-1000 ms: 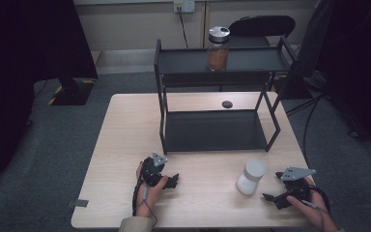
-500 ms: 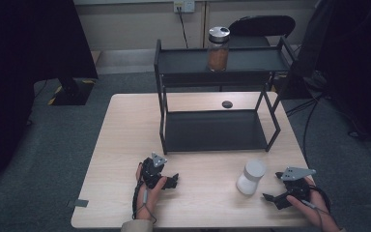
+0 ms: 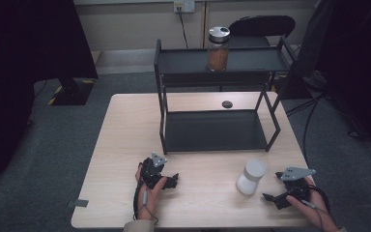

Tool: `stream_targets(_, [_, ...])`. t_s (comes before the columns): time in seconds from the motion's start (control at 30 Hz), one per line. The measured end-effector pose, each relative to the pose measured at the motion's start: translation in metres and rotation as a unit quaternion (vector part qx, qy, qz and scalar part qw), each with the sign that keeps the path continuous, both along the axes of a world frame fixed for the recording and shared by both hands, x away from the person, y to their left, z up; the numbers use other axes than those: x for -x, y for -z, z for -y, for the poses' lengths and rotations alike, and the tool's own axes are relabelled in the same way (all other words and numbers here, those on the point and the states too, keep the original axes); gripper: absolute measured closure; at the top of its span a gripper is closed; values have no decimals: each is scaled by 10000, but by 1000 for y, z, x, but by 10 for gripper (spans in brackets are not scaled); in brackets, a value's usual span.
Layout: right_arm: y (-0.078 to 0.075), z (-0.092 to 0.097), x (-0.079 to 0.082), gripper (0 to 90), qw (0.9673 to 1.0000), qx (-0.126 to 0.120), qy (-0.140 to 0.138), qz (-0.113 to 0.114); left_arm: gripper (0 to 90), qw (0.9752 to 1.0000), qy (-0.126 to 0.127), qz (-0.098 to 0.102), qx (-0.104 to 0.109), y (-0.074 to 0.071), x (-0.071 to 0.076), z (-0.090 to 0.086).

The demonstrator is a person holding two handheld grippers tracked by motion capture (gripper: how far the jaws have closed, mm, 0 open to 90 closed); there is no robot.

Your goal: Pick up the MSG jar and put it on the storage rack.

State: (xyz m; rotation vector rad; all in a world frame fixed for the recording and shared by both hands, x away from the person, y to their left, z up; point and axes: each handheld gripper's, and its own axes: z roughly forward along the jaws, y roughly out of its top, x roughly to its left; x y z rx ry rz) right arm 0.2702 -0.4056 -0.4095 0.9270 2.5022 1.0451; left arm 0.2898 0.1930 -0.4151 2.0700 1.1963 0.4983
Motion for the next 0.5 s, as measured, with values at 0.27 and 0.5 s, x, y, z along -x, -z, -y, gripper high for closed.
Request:
stream_targets(0.27, [-3, -3, -2, 0, 10000, 70, 5, -43, 0, 10000, 1, -1, -2, 0, 0, 0])
stream_targets(0.5, [-8, -8, -6, 11, 9997, 128, -143, -130, 0, 10000, 1, -1, -2, 0, 0, 0])
